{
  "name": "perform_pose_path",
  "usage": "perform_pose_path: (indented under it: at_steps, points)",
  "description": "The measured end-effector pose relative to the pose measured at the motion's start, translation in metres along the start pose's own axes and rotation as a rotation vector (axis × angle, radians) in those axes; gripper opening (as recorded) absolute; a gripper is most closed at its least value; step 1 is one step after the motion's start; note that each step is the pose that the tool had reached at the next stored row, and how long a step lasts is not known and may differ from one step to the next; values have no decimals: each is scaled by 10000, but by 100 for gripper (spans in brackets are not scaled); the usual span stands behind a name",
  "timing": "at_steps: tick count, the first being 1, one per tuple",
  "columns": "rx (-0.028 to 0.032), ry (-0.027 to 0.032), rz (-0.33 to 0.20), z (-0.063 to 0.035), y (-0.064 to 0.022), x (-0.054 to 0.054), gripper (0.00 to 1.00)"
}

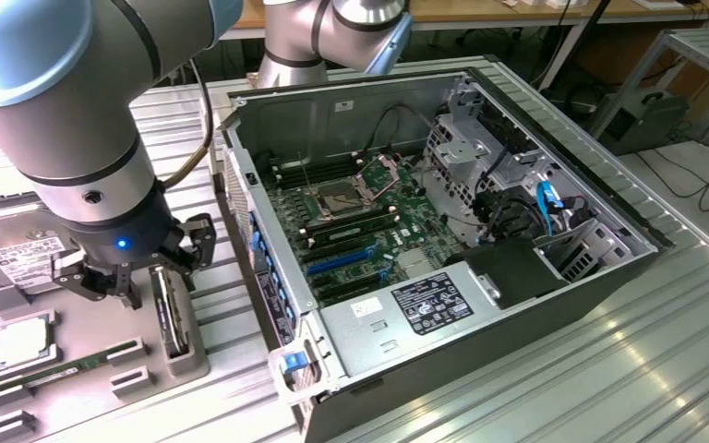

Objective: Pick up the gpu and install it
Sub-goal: 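Pick up the gpu and move the gpu toward the slot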

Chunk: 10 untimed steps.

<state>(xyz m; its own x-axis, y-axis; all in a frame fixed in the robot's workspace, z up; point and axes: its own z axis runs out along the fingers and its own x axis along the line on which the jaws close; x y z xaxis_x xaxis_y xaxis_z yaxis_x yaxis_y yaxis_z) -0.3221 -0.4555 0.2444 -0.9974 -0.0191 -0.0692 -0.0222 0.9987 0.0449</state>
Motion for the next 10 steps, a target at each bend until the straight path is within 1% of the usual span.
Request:
perform_pose_path:
  at_steps: [3,6,10]
  points:
    - [0,-95,-4,14,-1,7,60]
    - [3,-104,17,22,-1,8,60]
    - [-3,-133,29,29,3,6,60]
